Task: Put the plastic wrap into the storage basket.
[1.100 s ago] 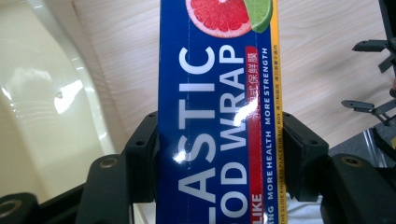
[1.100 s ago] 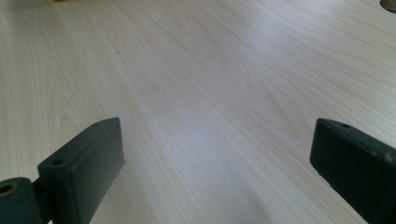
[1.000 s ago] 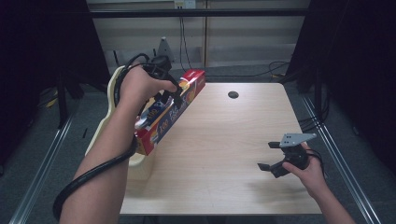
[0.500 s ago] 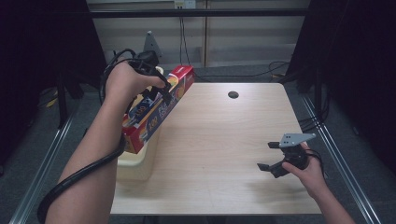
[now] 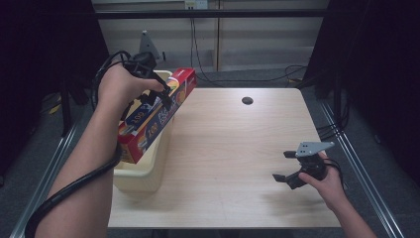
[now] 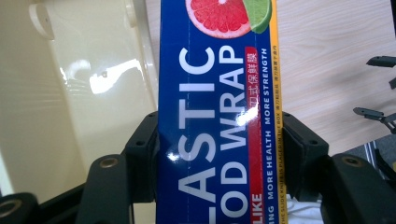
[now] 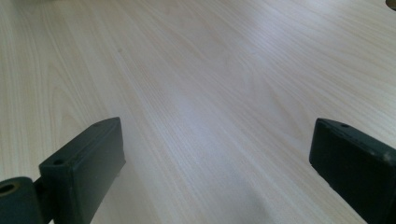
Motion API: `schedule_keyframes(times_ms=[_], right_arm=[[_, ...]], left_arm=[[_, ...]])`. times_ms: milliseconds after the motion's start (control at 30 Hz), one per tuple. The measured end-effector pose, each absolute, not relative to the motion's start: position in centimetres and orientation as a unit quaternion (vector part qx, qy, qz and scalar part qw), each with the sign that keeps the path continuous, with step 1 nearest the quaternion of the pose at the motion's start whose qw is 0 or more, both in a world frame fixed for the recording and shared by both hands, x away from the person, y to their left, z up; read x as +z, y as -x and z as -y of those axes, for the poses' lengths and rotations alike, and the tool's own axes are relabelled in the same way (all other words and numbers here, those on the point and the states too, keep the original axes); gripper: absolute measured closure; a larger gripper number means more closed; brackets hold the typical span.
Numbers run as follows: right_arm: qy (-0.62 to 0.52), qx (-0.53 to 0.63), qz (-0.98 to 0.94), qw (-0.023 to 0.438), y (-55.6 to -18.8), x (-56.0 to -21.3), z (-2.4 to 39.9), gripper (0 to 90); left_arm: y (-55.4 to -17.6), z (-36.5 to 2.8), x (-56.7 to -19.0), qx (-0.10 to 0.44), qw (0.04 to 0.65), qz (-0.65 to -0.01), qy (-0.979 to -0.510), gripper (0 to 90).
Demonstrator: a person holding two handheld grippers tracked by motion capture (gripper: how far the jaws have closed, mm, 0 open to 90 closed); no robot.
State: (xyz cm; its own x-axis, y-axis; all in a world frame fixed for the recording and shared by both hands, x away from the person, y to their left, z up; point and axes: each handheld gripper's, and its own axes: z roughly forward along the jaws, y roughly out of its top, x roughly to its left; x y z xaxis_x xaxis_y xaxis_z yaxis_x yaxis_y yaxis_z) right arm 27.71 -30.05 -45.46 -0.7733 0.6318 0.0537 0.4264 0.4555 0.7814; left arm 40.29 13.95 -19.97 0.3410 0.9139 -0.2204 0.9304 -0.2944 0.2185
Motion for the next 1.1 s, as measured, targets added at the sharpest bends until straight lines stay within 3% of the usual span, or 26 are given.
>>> schedule_keyframes(times_ms=[1100], right_arm=[[-0.309, 0.415, -0.847, 0.121, -27.8, -45.5, 29.6, 3.2]], left_arm=[[-39.3, -19.2, -20.8, -0.001, 0.139, -0.622, -0.770, 40.8]])
